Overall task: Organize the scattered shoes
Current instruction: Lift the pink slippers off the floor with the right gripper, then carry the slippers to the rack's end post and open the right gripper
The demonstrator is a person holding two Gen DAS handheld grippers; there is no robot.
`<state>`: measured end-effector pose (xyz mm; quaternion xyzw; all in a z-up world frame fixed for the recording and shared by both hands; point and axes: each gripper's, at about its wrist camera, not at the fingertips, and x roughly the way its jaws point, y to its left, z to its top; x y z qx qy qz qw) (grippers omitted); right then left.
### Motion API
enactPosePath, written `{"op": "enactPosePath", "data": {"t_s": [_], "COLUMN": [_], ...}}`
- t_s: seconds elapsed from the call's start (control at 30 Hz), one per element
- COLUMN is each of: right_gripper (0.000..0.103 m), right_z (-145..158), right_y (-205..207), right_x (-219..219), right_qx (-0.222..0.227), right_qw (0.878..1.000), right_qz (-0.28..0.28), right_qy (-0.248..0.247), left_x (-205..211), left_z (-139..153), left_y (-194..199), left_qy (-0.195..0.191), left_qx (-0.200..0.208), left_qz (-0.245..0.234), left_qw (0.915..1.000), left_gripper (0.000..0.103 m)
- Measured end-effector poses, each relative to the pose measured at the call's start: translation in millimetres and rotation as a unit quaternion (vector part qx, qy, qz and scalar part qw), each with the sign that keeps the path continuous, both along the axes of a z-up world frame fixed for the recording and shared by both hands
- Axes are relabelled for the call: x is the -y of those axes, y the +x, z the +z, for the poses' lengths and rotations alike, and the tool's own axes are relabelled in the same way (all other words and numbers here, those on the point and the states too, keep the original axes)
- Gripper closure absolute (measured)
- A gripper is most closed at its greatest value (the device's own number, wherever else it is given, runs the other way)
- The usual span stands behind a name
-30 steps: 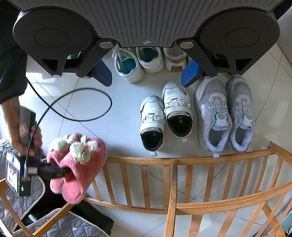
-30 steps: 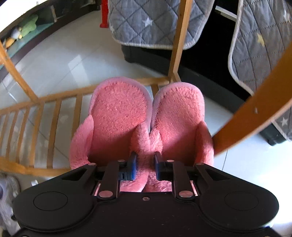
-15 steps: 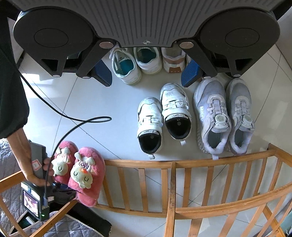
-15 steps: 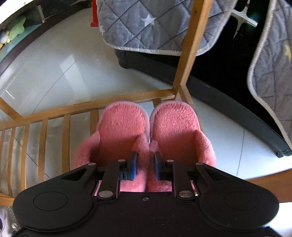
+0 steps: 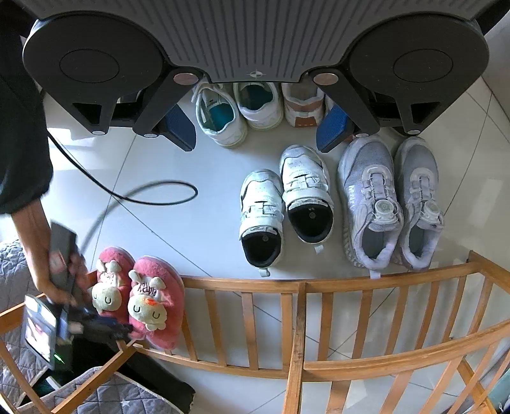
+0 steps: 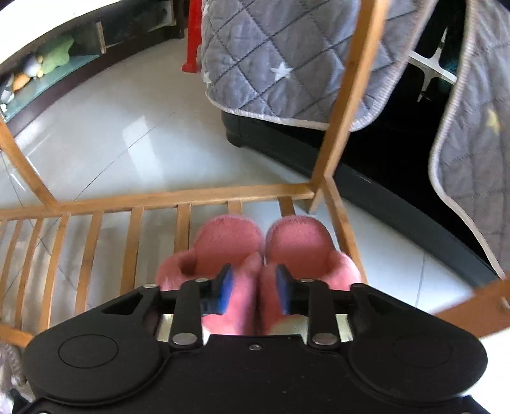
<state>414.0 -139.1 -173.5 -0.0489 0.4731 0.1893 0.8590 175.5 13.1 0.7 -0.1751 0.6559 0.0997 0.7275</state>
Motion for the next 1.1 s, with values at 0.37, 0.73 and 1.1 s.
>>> {"op": "enactPosePath", "data": {"t_s": [0.37, 0.73, 1.1], "right_gripper": [0.053, 0.074, 0.079], "right_z": [-12, -56, -75], "right_y": [-73, -86, -70], "right_x": [30, 19, 20], "right_qx": [-0.045, -0.149, -0.135], "right_qw": [0.998, 0.987, 0.990], "right_qz": [0.040, 0.047, -0.029], "right_qy": [0.013, 0.027, 0.016], "left_x": [7, 11, 11], "left_z": [0, -5, -7], "left_y": [2, 2, 1], "left_qy": [-0.006, -0.008, -0.009], "left_qx": [-0.001, -0.008, -0.011], "left_qz": [-0.005, -0.005, -0.006], "left_qw": [1.0000, 0.9999, 0.9999], "left_gripper": [0.020, 0.020, 0.020]}}
